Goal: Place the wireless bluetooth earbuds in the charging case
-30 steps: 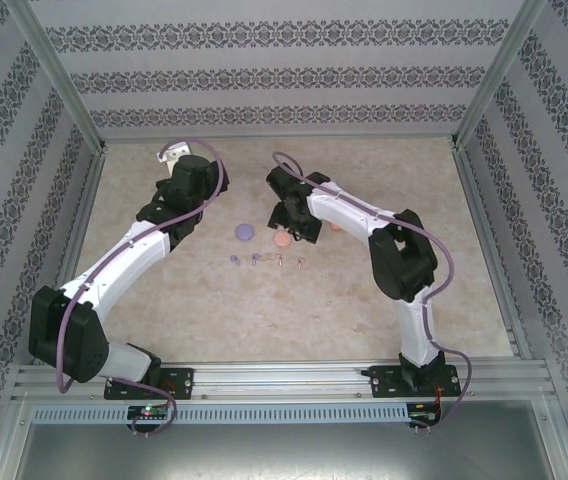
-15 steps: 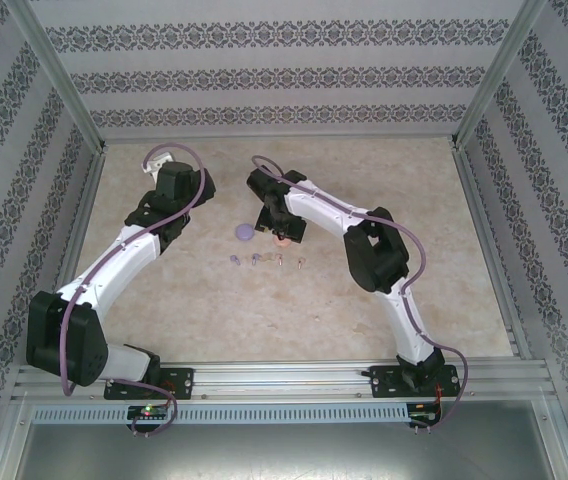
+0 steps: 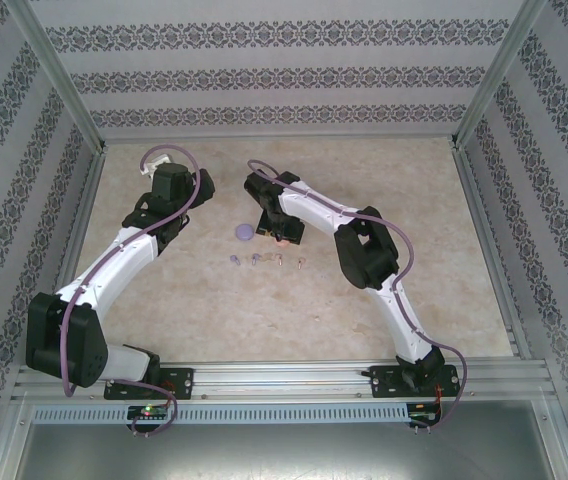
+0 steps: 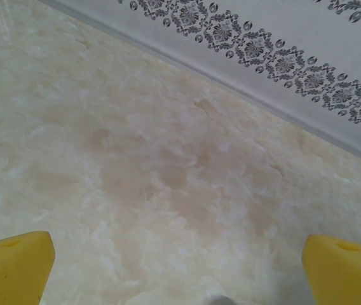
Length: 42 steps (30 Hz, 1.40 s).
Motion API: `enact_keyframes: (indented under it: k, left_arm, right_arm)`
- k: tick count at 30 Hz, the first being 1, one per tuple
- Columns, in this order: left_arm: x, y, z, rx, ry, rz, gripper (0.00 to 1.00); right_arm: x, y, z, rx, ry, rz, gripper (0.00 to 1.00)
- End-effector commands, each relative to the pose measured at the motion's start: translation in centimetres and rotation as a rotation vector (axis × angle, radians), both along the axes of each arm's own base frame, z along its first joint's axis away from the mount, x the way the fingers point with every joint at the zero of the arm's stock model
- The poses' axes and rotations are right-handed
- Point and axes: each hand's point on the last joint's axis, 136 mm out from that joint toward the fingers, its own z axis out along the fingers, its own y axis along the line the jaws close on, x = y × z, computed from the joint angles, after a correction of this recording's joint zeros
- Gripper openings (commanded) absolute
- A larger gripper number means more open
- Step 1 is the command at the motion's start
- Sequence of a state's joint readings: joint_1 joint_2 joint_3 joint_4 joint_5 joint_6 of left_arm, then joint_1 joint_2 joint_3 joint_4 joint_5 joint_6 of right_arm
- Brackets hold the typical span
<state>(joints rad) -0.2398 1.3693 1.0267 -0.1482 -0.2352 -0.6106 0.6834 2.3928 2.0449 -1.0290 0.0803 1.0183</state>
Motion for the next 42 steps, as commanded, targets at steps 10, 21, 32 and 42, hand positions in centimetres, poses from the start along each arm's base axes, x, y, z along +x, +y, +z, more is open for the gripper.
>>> enact_keyframes:
  k: [10,21,32,42]
  left_arm:
    - [0.8,-0.4,0.3,-0.056,-0.028,-0.015,1.00]
    - [0.5,-2.4,0.7,-0.130,-0.010,-0.111,1.00]
    - [-0.4,-6.6,0.7,-0.171,-0.075,-0.381,0.98]
    - [-0.9,-11.7,0.9,-0.375,-0.231,-0.617,0.98]
  right_arm:
    - [-0.3,-0.5,-1.2,-0.038,0.019,0.003,0.66]
    - [0.0,-0.7,-1.6,-0.012,0.004,0.008,0.53]
    - [1.2,-1.1,2.5,0.116,-0.117,-0.015,0.47]
    - [3.2,-5.2,8.7,0.314,-0.239,-0.226,0.46]
